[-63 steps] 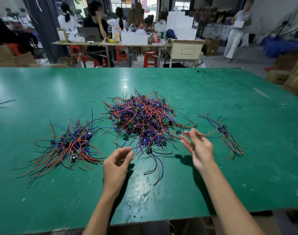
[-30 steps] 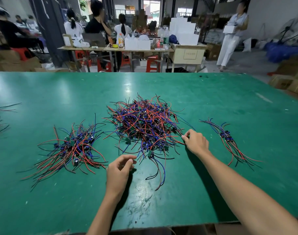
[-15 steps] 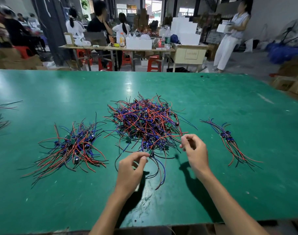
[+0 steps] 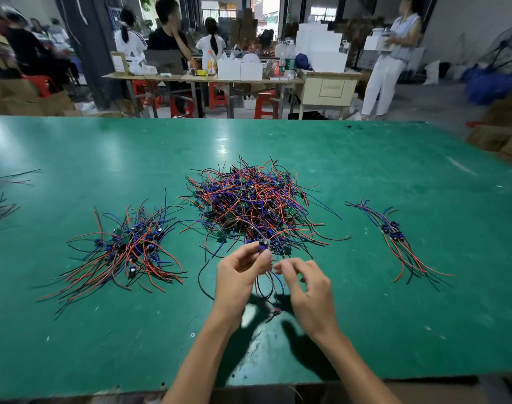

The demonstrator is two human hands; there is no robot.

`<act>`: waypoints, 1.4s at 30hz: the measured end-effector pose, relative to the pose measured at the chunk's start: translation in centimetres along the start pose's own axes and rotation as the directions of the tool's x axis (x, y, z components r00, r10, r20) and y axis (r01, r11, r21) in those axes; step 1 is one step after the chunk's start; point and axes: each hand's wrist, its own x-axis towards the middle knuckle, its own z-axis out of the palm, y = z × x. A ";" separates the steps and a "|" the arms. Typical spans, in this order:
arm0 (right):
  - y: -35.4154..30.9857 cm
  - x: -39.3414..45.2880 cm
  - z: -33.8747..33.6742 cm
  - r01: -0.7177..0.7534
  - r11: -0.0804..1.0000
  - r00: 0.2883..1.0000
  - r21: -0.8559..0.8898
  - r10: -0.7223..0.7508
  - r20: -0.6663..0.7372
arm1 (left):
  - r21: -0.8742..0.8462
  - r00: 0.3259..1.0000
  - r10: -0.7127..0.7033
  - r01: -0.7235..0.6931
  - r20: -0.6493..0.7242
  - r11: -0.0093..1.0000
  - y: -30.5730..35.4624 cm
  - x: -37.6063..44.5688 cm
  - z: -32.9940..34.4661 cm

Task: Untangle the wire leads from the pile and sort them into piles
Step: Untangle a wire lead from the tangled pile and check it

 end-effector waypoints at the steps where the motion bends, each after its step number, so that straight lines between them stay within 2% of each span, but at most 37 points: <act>1: -0.4 0.5 0.0 -0.079 0.992 0.997 0.099 0.077 0.025 | 0.070 0.999 0.033 -0.033 -0.001 0.997 0.1 0.0 -0.2; 4: -1.6 2.8 -0.3 -0.326 0.834 0.941 0.445 0.241 0.236 | 0.371 0.991 0.105 -0.129 0.084 0.919 0.5 0.2 -1.1; 6: -1.8 3.6 -0.2 -0.377 0.781 0.919 0.498 0.249 0.305 | 0.540 0.978 0.149 -0.205 0.145 0.817 0.8 0.6 -1.7; 9: -0.9 3.2 0.3 -0.390 0.746 0.921 0.540 0.323 0.218 | 0.629 0.965 0.189 -0.261 0.182 0.733 0.6 0.9 -2.4; 13: 0.5 2.2 1.0 -0.461 0.582 0.855 0.670 0.492 0.161 | 0.685 0.985 0.133 -0.174 0.113 0.707 -1.0 0.7 -3.0; 15: 0.9 2.1 1.1 -0.460 0.564 0.851 0.686 0.501 0.159 | 0.704 0.987 0.141 -0.157 0.081 0.693 -2.0 0.4 -3.3; 19: 1.1 2.0 1.3 -0.443 0.526 0.846 0.726 0.514 0.144 | 0.709 0.967 0.251 -0.204 0.040 0.675 -3.2 0.1 -3.3; 24: 1.8 1.9 1.0 -0.396 0.392 0.810 0.830 0.575 0.115 | 0.689 0.950 0.309 -0.193 -0.048 0.699 -3.7 0.1 -3.9; 32: 2.0 1.8 0.6 -0.323 0.259 0.777 0.910 0.622 0.098 | 0.633 0.933 0.360 -0.272 -0.011 0.725 -3.4 -0.2 -3.8; 36: 2.1 1.8 0.5 -0.302 0.241 0.775 0.923 0.625 0.090 | 0.645 0.936 0.351 -0.282 0.024 0.711 -3.5 -0.3 -3.8; 42: 2.3 1.6 0.3 -0.306 0.205 0.776 0.930 0.619 0.119 | 0.628 0.938 0.347 -0.270 0.000 0.730 -3.2 -0.6 -3.7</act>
